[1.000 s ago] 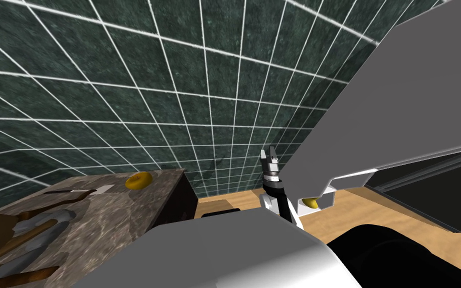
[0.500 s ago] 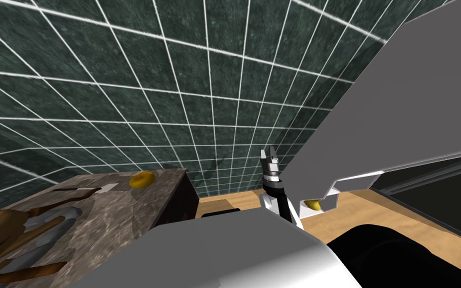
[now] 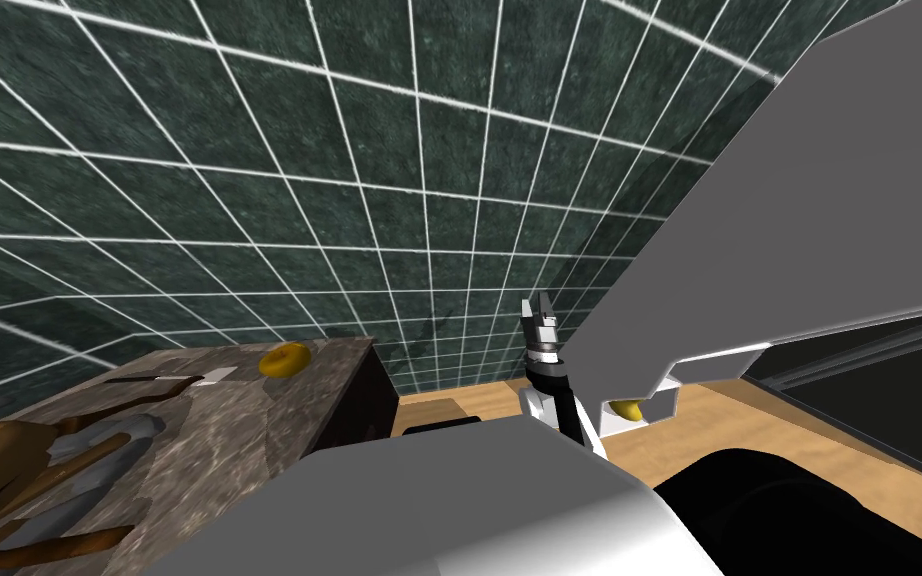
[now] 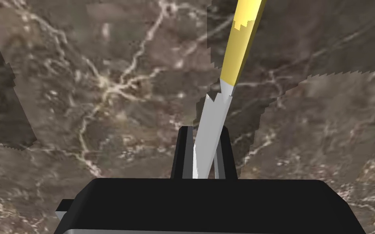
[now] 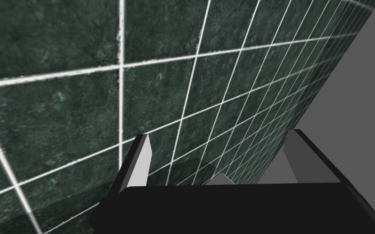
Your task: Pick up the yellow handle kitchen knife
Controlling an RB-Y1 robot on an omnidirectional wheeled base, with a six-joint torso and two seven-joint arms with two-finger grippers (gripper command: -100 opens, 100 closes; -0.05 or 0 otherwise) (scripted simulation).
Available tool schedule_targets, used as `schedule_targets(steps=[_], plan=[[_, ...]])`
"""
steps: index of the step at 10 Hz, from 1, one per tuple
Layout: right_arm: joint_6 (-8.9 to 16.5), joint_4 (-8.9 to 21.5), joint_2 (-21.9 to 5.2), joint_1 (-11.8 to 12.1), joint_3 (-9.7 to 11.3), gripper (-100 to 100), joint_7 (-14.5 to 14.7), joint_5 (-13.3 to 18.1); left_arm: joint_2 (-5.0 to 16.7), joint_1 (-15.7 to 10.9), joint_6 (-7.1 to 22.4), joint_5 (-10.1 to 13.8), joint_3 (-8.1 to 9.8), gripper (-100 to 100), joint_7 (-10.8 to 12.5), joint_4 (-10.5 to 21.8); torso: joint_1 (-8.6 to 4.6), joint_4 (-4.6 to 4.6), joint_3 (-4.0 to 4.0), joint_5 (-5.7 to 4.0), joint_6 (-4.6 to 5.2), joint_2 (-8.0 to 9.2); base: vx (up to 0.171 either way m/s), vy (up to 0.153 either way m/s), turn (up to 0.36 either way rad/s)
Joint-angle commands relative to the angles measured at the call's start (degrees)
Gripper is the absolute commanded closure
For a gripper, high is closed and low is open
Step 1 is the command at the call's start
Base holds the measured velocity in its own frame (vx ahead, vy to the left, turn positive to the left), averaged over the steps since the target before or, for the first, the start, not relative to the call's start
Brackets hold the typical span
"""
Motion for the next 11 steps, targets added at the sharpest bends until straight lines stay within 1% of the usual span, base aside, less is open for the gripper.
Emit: schedule_targets(steps=[1,2,3,4,6,7,8,9,10,11], plan=[[0.0,0.0,0.0,0.0,0.0,0,0.0,0.0,0.0,0.0,0.0,0.0,0.00,100,0.0,0.0,0.00,0.00,0.00,0.00,0.00,0.00,0.000,0.000,0.000],[0.0,0.0,0.0,0.0,0.0,0,0.0,0.0,0.0,0.0,0.0,0.0,-0.01,100,0.0,0.0,0.01,0.02,0.02,0.00,-0.02,0.03,0.000,0.000,0.000],[0.0,0.0,0.0,0.0,0.0,0,0.0,0.0,0.0,0.0,-0.1,0.0,-0.02,0,0.0,0.0,0.01,0.04,0.04,-0.01,-0.03,0.05,0.000,0.000,0.000],[0.0,0.0,0.0,0.0,0.0,0,0.0,0.0,-1.3,1.5,-1.8,0.0,2.32,100,-0.4,0.6,0.01,0.04,0.05,-0.01,-0.03,0.07,-0.005,-0.021,-0.040],[0.0,0.0,0.0,0.0,0.0,0,0.0,0.0,-2.3,2.9,-3.4,-0.1,4.42,100,-0.8,1.1,-0.09,0.08,0.10,-0.03,-0.05,0.13,-0.010,-0.026,-0.033],[0.0,0.0,0.0,0.0,0.0,0,0.0,0.0,-3.4,4.2,-5.0,-0.1,6.51,100,-1.2,1.6,-0.09,0.09,0.12,-0.03,-0.06,0.15,-0.007,-0.029,-0.042],[0.0,0.0,0.0,0.0,0.0,0,0.0,0.0,-4.0,4.9,-5.7,-0.1,7.56,100,-1.4,1.8,-0.11,0.11,0.13,-0.04,-0.06,0.15,-0.005,-0.025,-0.040],[0.0,0.0,0.0,0.0,0.0,0,0.0,0.0,-5.0,6.3,-7.3,-0.2,9.66,100,-1.8,2.3,-0.10,0.12,0.14,-0.04,-0.08,0.16,-0.004,-0.025,-0.038],[0.0,0.0,0.0,0.0,0.0,0,0.0,0.0,-4.6,5.4,-6.4,-0.2,8.37,100,-1.7,2.1,-0.10,0.13,0.15,-0.04,-0.09,0.18,-0.002,-0.010,-0.005],[0.0,0.0,0.0,0.0,0.0,0,0.0,0.0,-4.7,5.5,-6.7,-0.2,8.55,0,-1.8,2.2,-0.06,0.14,0.16,-0.02,-0.10,0.18,0.000,0.000,0.000]])
